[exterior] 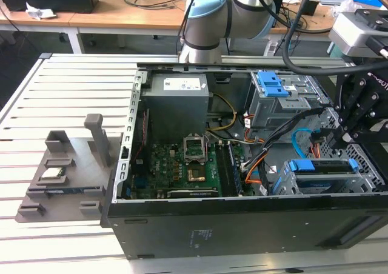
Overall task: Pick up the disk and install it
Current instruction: 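Insert the disk into the insertion slot, then insert the first disk wire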
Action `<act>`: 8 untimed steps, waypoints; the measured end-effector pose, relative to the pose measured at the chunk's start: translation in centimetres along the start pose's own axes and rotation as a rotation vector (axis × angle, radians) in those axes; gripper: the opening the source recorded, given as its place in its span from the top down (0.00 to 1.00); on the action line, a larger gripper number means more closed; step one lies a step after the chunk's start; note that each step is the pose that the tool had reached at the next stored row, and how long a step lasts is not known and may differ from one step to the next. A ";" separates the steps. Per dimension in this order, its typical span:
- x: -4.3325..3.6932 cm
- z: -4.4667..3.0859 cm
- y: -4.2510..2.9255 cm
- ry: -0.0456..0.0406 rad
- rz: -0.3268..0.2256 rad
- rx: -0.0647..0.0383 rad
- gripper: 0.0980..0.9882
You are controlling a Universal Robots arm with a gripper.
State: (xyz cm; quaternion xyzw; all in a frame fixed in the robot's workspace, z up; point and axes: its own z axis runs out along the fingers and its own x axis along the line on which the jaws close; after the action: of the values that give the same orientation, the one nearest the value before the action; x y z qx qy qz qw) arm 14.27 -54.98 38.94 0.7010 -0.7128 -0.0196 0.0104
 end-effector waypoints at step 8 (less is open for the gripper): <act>0.00 0.03 -0.01 -0.0001 0.000 0.000 0.99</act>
State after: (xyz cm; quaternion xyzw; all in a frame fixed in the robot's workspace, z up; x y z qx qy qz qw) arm 14.28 -54.97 38.91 0.7010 -0.7128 -0.0197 0.0104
